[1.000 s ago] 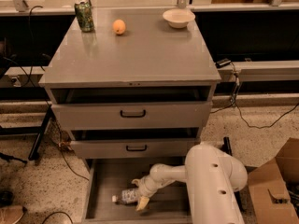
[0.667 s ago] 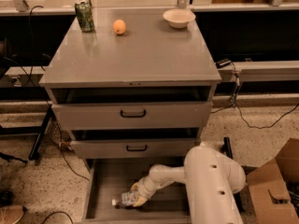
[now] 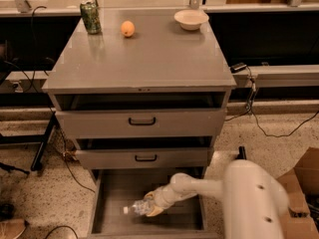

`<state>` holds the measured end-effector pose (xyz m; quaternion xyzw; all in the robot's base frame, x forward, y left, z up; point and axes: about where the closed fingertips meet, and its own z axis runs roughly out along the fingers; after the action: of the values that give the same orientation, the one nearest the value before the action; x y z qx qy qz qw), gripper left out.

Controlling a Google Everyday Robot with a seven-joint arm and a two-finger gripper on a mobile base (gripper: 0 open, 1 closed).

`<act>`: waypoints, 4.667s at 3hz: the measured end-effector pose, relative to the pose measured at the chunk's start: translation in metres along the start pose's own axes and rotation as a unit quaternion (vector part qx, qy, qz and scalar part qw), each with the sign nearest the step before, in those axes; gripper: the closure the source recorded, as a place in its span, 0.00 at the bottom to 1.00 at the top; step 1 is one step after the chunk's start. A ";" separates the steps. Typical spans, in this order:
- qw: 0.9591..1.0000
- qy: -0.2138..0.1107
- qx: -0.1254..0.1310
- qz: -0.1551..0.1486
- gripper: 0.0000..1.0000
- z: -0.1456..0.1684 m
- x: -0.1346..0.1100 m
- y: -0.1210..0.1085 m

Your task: Pick blue plastic bottle from bottom drawer and place on counter

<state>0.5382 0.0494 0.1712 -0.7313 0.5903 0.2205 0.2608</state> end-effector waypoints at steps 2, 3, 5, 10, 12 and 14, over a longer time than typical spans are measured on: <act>0.994 0.005 0.101 -0.033 1.00 -0.231 -0.028 0.015; 0.994 0.005 0.101 -0.033 1.00 -0.231 -0.028 0.015; 0.986 -0.003 0.145 -0.084 1.00 -0.370 -0.102 0.019; 0.953 0.004 0.240 -0.183 1.00 -0.609 -0.245 -0.031; 0.943 0.016 0.268 -0.196 1.00 -0.680 -0.284 -0.086; 0.954 0.005 0.196 -0.227 1.00 -0.657 -0.295 -0.176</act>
Offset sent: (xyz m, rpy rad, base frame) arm -0.0278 -0.1757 0.2744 0.0367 -0.2690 -0.0923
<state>0.6588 -0.1222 0.8822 -0.7818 0.4415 0.0315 0.4391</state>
